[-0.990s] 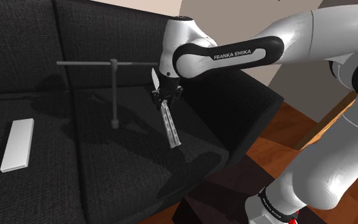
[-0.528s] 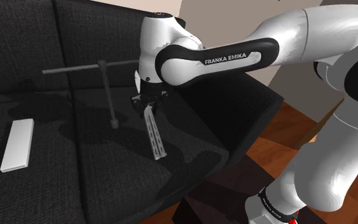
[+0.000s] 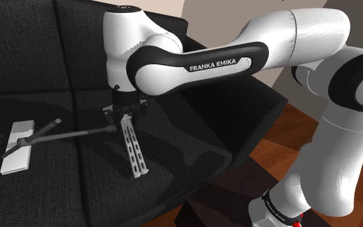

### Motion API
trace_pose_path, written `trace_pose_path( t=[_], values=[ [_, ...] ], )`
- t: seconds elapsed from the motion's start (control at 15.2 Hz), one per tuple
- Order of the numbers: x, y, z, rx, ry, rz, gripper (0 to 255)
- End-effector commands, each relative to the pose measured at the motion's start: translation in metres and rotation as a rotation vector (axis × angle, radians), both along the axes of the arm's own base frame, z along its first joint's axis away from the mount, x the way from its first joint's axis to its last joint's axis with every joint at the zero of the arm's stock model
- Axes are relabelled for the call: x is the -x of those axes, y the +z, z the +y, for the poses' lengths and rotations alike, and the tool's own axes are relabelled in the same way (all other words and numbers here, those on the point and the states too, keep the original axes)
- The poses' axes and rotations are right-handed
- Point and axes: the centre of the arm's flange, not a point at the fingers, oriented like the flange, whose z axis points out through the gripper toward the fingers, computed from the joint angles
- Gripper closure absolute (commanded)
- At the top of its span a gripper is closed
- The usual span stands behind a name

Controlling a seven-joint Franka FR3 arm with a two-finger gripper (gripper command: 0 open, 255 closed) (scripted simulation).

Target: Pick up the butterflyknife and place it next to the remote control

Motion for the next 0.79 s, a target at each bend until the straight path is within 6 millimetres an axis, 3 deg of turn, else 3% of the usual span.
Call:
trace_pose_path(
  t=[0.0,0.73],
  values=[
    [0.008,0.002,0.029,0.000,-0.001,0.000,255],
    [0.036,0.007,0.171,0.000,-0.001,0.000,255]
  ],
)
